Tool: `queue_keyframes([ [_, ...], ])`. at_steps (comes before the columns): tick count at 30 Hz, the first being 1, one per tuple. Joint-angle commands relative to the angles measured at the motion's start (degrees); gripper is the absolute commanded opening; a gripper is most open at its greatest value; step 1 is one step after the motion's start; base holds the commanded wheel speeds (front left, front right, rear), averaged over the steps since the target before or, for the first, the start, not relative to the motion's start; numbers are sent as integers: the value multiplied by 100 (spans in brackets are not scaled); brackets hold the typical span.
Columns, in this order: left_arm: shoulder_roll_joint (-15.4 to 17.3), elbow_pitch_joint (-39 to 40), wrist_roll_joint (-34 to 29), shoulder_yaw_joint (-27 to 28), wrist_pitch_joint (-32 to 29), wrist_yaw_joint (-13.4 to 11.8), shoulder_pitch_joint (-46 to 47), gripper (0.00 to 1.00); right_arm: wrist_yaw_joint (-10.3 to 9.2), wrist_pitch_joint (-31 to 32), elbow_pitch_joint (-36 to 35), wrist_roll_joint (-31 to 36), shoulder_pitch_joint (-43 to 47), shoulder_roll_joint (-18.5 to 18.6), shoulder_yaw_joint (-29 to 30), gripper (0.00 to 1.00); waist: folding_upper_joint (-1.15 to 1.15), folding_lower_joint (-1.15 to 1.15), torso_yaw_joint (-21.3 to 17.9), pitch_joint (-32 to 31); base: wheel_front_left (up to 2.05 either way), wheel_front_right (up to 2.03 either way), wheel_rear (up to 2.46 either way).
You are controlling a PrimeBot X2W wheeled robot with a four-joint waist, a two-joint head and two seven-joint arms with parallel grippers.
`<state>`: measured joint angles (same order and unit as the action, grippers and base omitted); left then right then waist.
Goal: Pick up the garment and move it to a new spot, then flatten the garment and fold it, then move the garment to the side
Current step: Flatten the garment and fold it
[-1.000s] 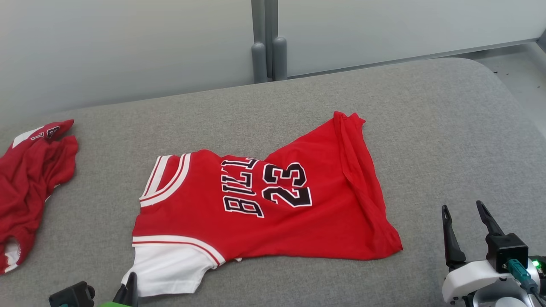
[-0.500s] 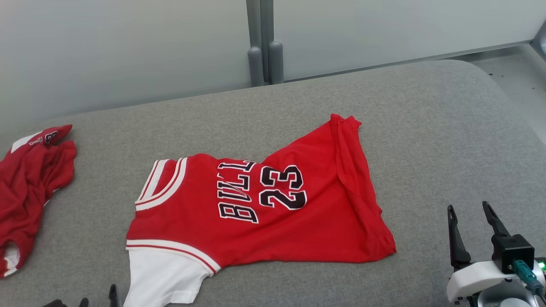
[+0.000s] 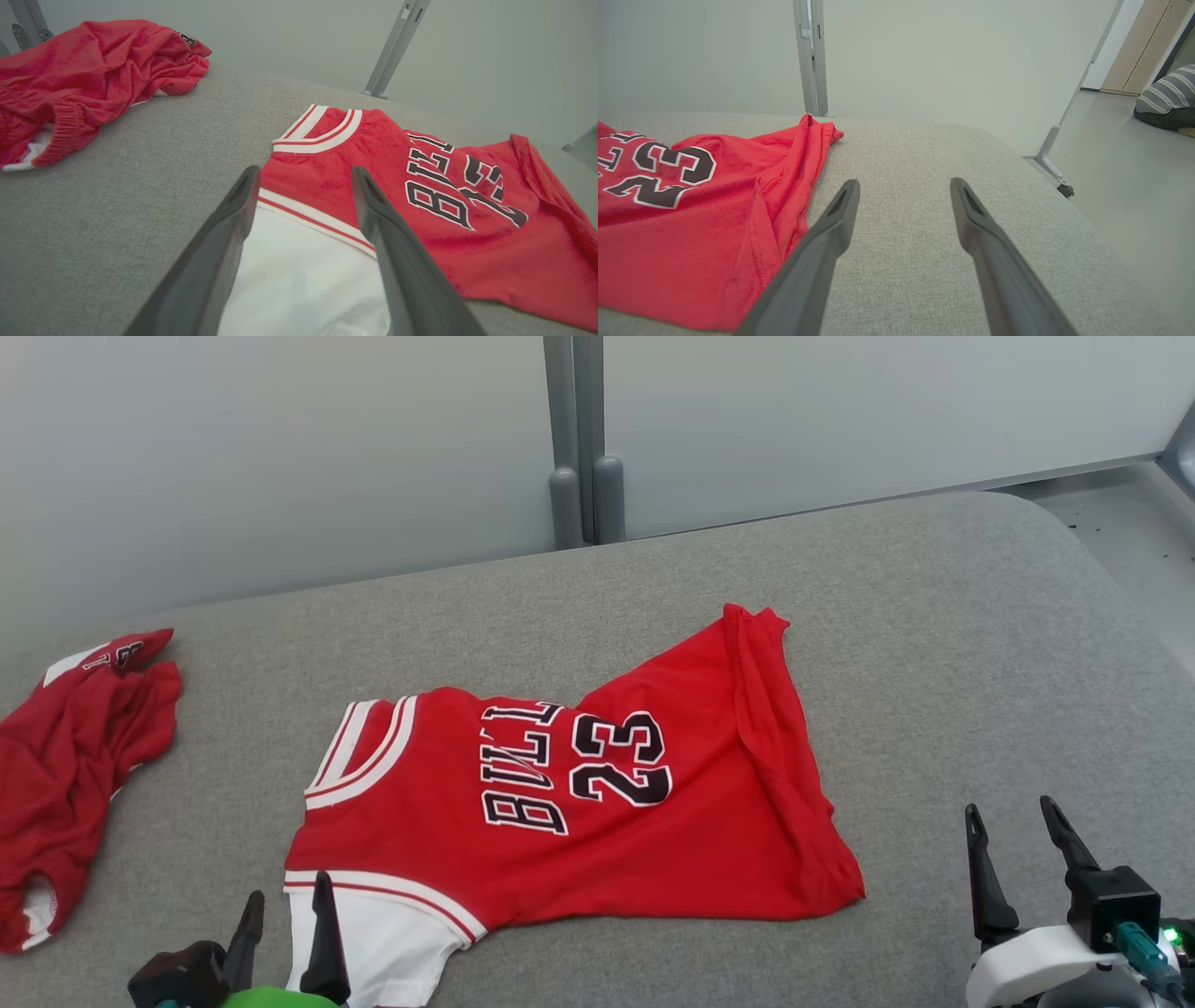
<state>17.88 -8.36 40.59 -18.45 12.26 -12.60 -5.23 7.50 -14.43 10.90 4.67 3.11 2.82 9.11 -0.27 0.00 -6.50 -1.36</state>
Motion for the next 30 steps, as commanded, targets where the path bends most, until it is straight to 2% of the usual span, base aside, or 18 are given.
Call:
queue_keyframes([
  [1, -25, -33, -56, -24, 44, 33, 77, 100, -2, 9, -4, -29, 64, 14, -32, 100, 27, 0, -27, -26, 0, 0, 0],
  [6, -176, -117, -212, -184, 131, 48, 127, 100, -2, 8, 144, -140, 195, 14, -222, 100, 27, 0, -45, -71, 0, 0, 0],
  [14, -220, -51, -271, -261, 177, 50, 52, 100, -2, -36, 695, -425, 327, 13, -651, 100, 27, 0, 48, -80, 0, 0, 0],
  [27, -251, -32, -312, -294, 202, 15, 43, 100, -2, -81, 1366, -699, -2, 15, -1037, 100, 27, 0, 195, -88, 0, 0, 0],
  [30, -244, -18, -326, -310, 201, 6, 57, 100, -2, -79, 1637, -997, -107, 14, -1079, 100, 27, 0, 250, -80, 0, 0, 0],
])
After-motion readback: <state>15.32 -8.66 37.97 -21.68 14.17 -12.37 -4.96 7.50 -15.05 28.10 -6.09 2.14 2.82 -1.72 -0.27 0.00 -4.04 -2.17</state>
